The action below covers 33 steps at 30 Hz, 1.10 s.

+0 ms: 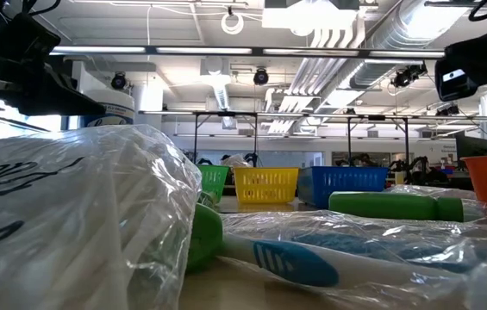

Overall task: Pick & Place Travel size toiletries
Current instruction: Put the green shampoo into the blue basket

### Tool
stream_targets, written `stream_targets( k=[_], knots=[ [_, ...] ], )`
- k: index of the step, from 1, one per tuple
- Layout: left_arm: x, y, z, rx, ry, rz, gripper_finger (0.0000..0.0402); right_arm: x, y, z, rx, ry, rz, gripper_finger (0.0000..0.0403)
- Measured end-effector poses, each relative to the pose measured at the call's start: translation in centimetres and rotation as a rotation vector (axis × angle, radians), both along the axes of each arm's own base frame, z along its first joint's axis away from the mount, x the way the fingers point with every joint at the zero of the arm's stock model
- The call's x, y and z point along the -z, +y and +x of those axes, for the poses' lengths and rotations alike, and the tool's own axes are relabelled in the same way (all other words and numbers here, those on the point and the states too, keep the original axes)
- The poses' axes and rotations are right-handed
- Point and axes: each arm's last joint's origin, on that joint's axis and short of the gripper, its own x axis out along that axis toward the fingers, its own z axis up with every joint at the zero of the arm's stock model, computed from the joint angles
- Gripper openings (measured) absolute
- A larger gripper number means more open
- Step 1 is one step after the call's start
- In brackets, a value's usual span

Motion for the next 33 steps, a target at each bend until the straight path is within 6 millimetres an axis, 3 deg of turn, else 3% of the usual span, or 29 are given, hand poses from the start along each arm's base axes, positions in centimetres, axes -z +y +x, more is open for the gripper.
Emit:
stream_targets(
  k=[8,15,20,27,33],
  knots=[
    [0.0,0.0,0.0,-0.003,-0.004,-0.014,0.0000,-1.8,0.5,1.3,0.090,0.085,-0.007,0.0004],
    [0.0,0.0,0.0,-0.006,-0.010,-0.039,0.0000,-3.9,1.9,4.3,0.223,0.193,-0.073,0.0003],
    [0.0,0.0,0.0,-0.008,-0.012,-0.047,0.0000,-5.2,3.8,7.7,0.233,0.329,-0.119,0.0003],
    [0.0,0.0,0.0,-0.010,-0.015,-0.058,0.0000,-5.8,5.2,13.4,0.229,0.629,0.055,0.0007],
    [0.0,0.0,0.0,-0.013,-0.017,-0.074,0.0000,-4.5,5.8,18.0,0.261,0.893,0.113,0.0075]
  ],
)
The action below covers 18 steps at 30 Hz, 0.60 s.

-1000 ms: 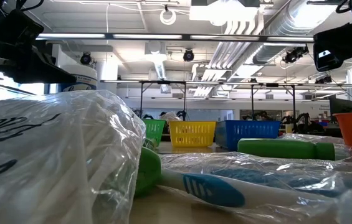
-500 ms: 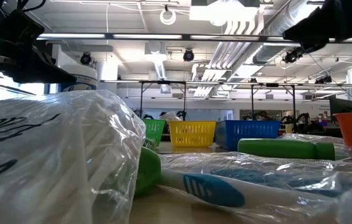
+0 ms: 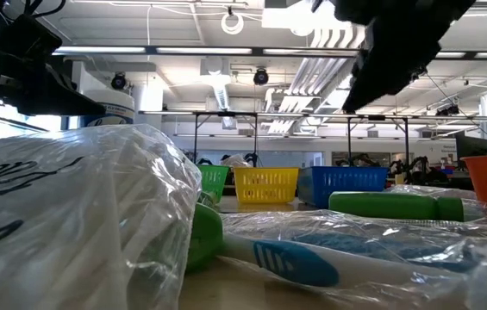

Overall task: Pick & Place Travel size toiletries
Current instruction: Put the green shampoo into the blue basket

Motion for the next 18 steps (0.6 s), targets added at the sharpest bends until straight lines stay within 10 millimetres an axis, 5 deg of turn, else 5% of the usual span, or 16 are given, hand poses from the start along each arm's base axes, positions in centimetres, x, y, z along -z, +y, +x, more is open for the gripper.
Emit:
stream_targets(
  k=[9,18],
  knots=[
    [0.0,0.0,0.0,0.000,0.003,0.001,0.0000,3.4,0.5,3.3,-0.006,0.251,0.103,0.0240],
    [0.1,0.0,0.0,0.000,0.006,0.002,0.0000,5.6,0.4,3.9,0.032,0.306,0.058,0.0276]
  ],
)
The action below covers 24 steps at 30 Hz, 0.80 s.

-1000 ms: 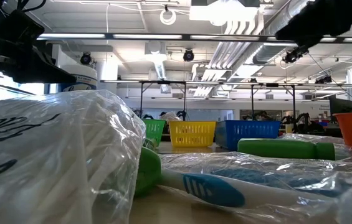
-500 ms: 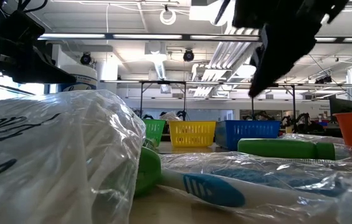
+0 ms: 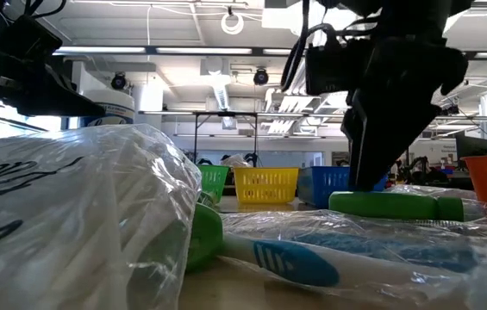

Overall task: Pick & Place Travel size toiletries
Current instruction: Put the green shampoo into the blue basket

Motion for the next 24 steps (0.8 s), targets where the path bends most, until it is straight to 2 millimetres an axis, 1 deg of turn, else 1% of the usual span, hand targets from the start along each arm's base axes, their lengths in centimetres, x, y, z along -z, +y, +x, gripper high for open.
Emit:
stream_targets(
  k=[7,10,13,16,21,22,24],
  knots=[
    [0.0,0.0,0.0,0.002,0.001,0.008,0.0000,2.1,0.2,0.3,-0.010,0.068,-0.006,0.0264],
    [0.0,0.0,0.0,0.002,0.001,0.007,0.0000,2.6,0.2,0.4,-0.016,0.076,-0.018,0.0259],
    [0.0,0.0,0.0,0.002,0.000,0.007,0.0000,2.6,0.2,0.4,-0.036,0.077,-0.027,0.0247],
    [0.0,0.0,0.0,0.002,0.000,0.006,0.0000,2.6,0.2,0.4,-0.034,0.072,-0.035,0.0217],
    [0.0,0.0,0.0,0.002,0.001,0.007,0.0000,2.4,0.3,0.7,-0.058,0.037,-0.035,0.0144],
    [0.0,0.0,0.0,0.002,0.000,0.007,0.0000,2.4,0.3,0.8,-0.066,0.025,-0.032,0.0135],
    [0.0,0.0,0.0,0.002,0.000,0.007,0.0000,2.2,0.3,0.9,-0.086,0.009,-0.029,0.0127]
  ],
)
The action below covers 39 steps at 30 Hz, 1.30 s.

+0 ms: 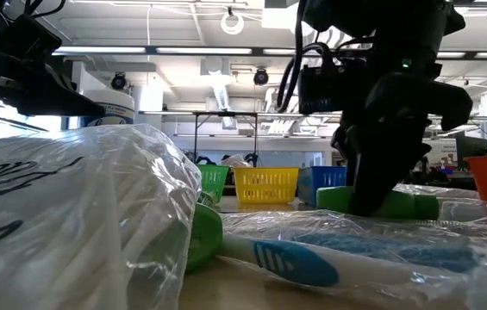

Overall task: Pick & Place Travel size toiletries
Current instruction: Put the green shampoo into the blue basket

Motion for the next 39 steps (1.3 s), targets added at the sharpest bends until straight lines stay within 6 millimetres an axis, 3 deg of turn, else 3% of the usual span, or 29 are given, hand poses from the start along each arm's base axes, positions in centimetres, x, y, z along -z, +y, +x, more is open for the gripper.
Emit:
stream_targets(
  k=[5,14,20,24,28,32,39],
  knots=[
    [0.0,0.0,0.0,0.000,0.002,0.001,0.0000,-1.7,0.2,0.1,-0.081,-0.091,0.023,0.0141],
    [0.0,0.0,0.0,0.001,0.005,0.010,0.0000,-10.2,-0.3,-1.7,-0.228,-0.426,-0.019,0.0135],
    [0.0,0.0,0.0,0.002,0.006,0.013,0.0000,-15.9,-1.9,-5.5,-0.271,-0.724,-0.040,0.0141],
    [0.0,0.0,0.0,0.002,0.007,0.015,0.0000,-17.9,-3.7,-9.3,-0.234,-0.936,-0.017,0.0141],
    [0.0,0.0,0.0,0.002,0.007,0.016,0.0000,-17.5,-5.4,-13.0,-0.181,-1.134,0.002,0.0138],
    [0.0,0.0,0.0,0.003,0.007,0.016,0.0000,-15.4,-6.8,-15.9,-0.099,-1.253,-0.007,0.0138],
    [0.0,0.0,0.0,0.003,0.006,0.016,0.0000,-10.7,-8.1,-18.7,-0.010,-1.380,0.062,0.0138]
  ],
)
